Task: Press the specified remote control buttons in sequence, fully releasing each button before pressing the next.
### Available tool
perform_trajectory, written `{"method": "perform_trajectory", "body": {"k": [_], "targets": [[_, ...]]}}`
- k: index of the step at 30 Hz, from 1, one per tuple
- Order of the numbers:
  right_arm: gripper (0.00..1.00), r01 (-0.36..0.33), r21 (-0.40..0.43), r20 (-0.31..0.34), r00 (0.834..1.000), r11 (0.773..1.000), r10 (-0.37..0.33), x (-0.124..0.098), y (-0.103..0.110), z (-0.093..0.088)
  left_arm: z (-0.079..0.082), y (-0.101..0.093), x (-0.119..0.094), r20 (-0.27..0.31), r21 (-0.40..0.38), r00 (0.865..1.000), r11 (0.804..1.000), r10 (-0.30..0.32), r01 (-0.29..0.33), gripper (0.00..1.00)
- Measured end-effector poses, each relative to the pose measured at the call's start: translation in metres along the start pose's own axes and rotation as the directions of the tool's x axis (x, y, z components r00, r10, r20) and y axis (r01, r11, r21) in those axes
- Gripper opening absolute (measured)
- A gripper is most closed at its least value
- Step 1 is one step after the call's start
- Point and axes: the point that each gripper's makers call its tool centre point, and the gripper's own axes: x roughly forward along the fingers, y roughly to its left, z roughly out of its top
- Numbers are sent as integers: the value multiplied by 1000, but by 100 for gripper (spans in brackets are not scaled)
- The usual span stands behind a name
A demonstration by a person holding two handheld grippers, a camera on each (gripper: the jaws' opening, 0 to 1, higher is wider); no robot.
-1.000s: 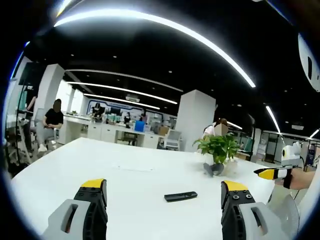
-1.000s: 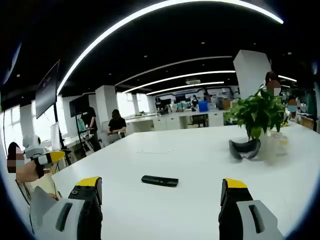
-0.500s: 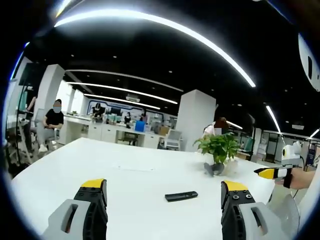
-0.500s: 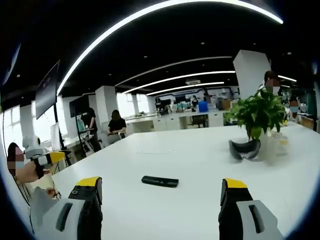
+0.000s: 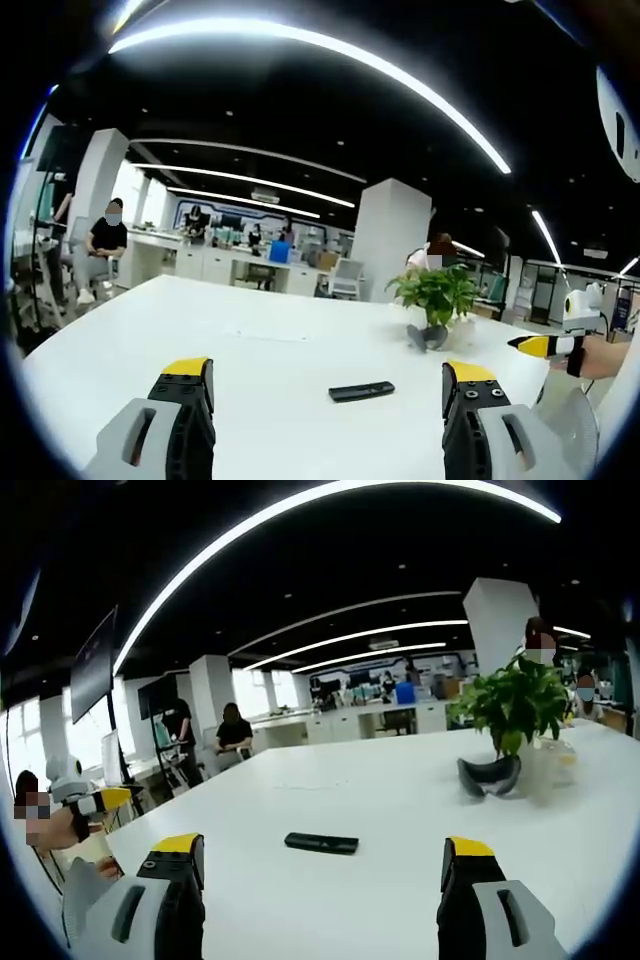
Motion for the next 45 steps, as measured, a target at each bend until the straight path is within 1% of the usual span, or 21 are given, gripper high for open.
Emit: {"method": "perform_trajectory", "body": {"k": [11,26,39,45], "targets": [[98,-1,0,-6,1000,1000,1,1,-2,-3,-2,1,0,-6,-2,1000,1000,-1,1,98],[97,-1,5,-12,1000,1000,1,2,-2,-4,-1,-3,5,-12,8,1000,1000,-16,16,98],[96,-12,2,-7,1000,1000,12,5,2,-1,-1,-3,5,-7,1,1000,1000,-14,14,98],[95,-7,11,-15,1000,1000,7,1,-1,-5,-5,-3,5,-24,7,1000,1000,-16,17,98]]}}
